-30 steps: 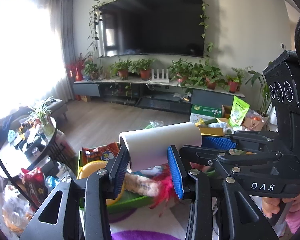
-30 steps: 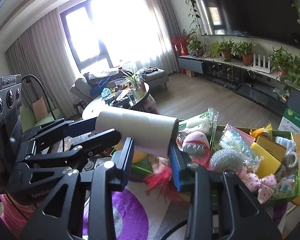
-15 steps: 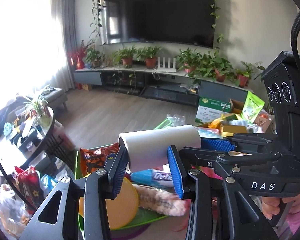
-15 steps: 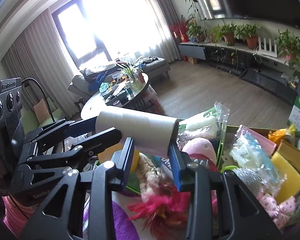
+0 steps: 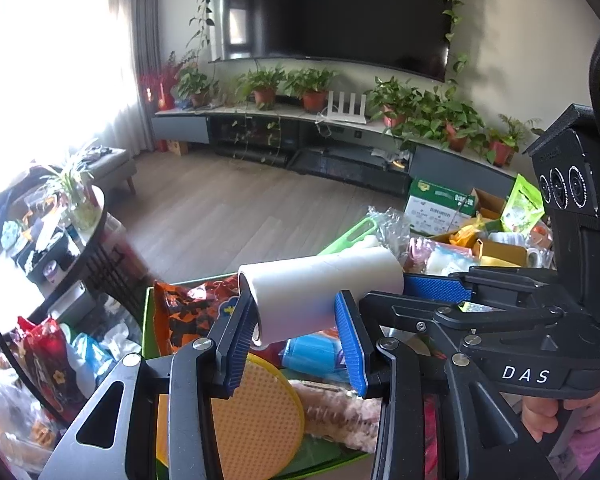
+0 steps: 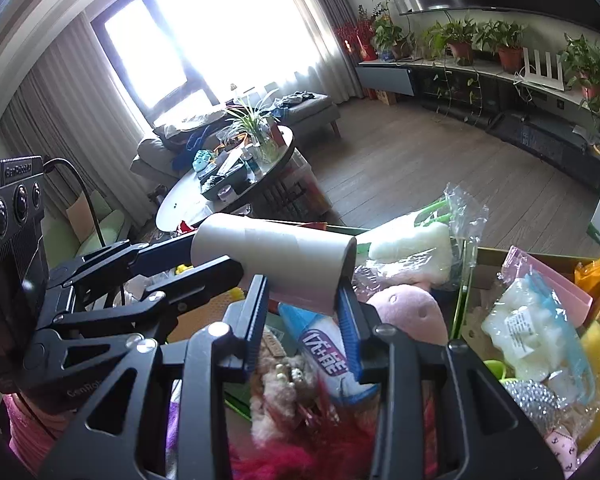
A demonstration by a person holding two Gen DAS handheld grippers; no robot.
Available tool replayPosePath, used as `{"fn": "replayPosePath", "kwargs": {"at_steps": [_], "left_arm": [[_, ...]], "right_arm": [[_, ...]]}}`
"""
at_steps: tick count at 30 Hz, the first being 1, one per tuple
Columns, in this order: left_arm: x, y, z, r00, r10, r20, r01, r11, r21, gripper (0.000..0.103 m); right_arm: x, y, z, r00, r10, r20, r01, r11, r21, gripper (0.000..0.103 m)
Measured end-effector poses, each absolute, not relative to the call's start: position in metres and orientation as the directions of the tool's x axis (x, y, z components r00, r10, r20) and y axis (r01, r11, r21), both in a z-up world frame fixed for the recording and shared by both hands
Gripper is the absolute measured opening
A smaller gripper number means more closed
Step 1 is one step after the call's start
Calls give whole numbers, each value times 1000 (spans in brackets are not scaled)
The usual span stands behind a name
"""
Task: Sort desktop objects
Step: 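Hold the roll with the left tool above the box contents, then lower the white roll into the green box and open the left tool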
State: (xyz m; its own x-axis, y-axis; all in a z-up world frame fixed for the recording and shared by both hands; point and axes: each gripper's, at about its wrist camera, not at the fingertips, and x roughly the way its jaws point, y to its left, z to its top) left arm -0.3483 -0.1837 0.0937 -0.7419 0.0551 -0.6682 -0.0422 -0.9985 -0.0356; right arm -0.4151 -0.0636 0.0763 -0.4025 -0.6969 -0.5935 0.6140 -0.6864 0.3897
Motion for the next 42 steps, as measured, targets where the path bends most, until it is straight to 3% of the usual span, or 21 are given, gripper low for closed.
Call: {"fn": "replayPosePath", "kwargs": {"at_steps": [20, 24, 34, 39, 42], "left_arm": [[-370, -189, 72, -681, 4, -732, 7, -1000, -13, 40], [-367, -183, 68, -689, -54, -723, 17, -998, 58, 40], [-358, -181, 76, -710, -64, -702, 36, -998, 54, 41], [-350, -178, 88, -731, -85, -677, 62, -996, 58, 55], [-342, -175, 96, -751, -98, -652, 71, -995, 68, 58]], "right_arm": [[-431, -73, 59, -421, -648, -635, 584, -729, 357, 32], [-430, -72, 59, -423, -652, -629, 586, -726, 359, 32], [-417, -68, 72, -449, -649, -614, 604, -727, 327, 32], [-409, -62, 83, -460, -646, -609, 607, -729, 316, 32], [-404, -59, 89, -465, -649, -602, 611, -727, 312, 32]]}}
